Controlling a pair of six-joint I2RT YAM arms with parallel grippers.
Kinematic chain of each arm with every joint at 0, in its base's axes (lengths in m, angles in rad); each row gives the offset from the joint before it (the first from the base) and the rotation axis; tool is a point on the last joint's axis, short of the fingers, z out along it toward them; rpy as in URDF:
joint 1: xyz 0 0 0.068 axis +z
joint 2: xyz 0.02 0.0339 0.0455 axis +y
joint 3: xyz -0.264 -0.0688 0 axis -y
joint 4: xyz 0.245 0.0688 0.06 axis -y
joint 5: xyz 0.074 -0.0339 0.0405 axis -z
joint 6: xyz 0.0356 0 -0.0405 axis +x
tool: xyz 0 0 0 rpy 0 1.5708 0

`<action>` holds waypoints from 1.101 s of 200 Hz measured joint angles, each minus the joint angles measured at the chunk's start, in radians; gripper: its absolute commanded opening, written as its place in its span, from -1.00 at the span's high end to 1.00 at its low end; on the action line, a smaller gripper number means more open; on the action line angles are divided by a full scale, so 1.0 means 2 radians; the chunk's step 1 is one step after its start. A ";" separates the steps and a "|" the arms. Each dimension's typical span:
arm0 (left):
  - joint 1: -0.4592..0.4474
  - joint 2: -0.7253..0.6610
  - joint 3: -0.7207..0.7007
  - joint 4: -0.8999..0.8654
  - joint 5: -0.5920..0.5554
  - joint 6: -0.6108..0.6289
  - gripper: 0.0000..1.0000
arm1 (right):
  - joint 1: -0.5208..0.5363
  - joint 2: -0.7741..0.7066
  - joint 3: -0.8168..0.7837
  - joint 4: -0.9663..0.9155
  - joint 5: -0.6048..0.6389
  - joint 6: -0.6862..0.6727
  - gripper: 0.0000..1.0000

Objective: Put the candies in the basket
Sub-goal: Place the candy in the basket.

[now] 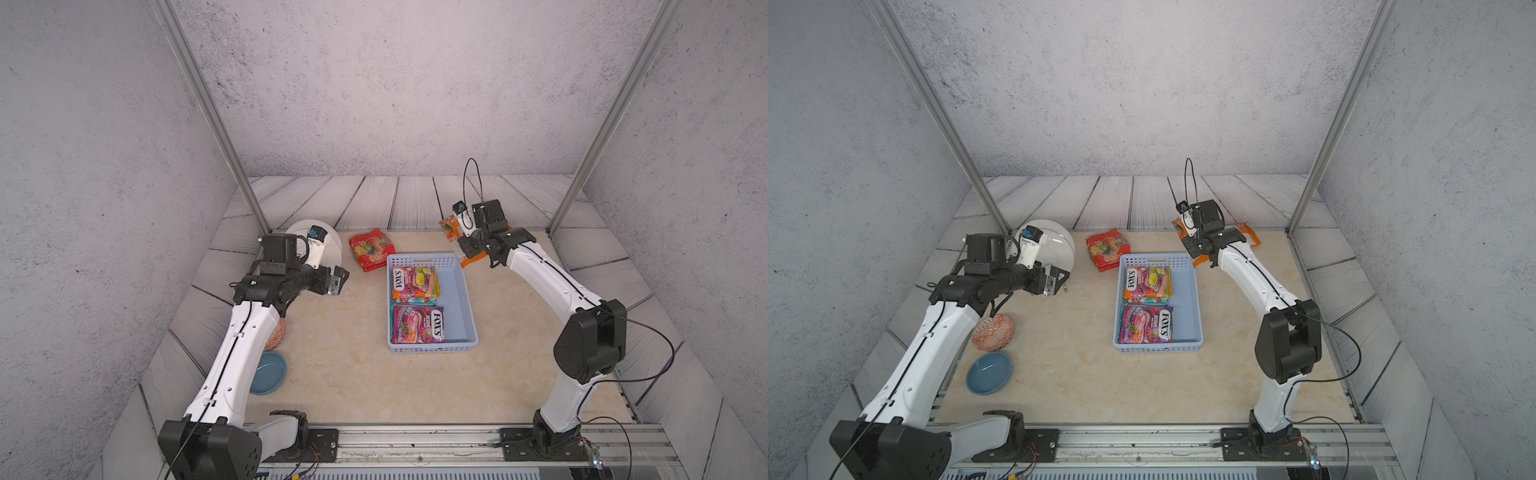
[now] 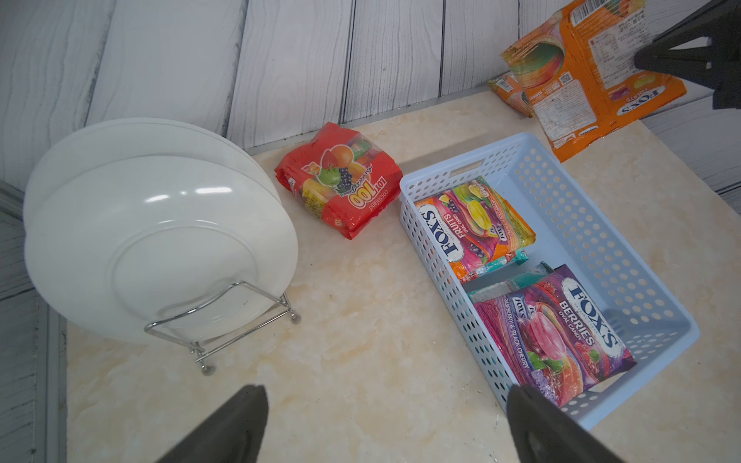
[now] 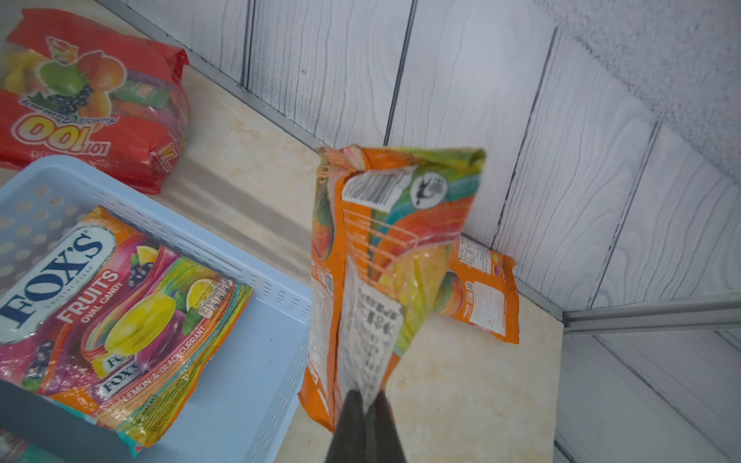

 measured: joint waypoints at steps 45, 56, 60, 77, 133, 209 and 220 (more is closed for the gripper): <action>0.000 0.000 0.000 0.000 0.001 -0.002 -0.99 | 0.036 -0.019 -0.013 0.032 0.031 -0.082 1.00; 0.000 0.000 0.000 0.001 0.001 -0.002 -0.99 | 0.045 -0.019 -0.017 0.041 0.039 -0.098 1.00; 0.000 0.000 0.000 0.001 0.001 -0.002 -0.99 | 0.048 -0.019 -0.019 0.044 0.044 -0.106 1.00; 0.000 0.001 0.000 0.002 0.001 -0.002 -0.99 | 0.062 -0.019 -0.020 0.049 0.059 -0.129 1.00; 0.000 0.001 0.000 0.003 0.001 -0.002 -0.99 | 0.102 -0.019 -0.031 0.072 0.062 -0.185 1.00; 0.000 0.001 0.000 0.003 0.000 -0.002 -0.99 | 0.130 0.014 -0.051 0.118 0.093 -0.238 1.00; 0.000 0.001 0.000 0.003 0.000 -0.002 -0.99 | 0.133 0.023 -0.058 0.133 0.102 -0.251 1.00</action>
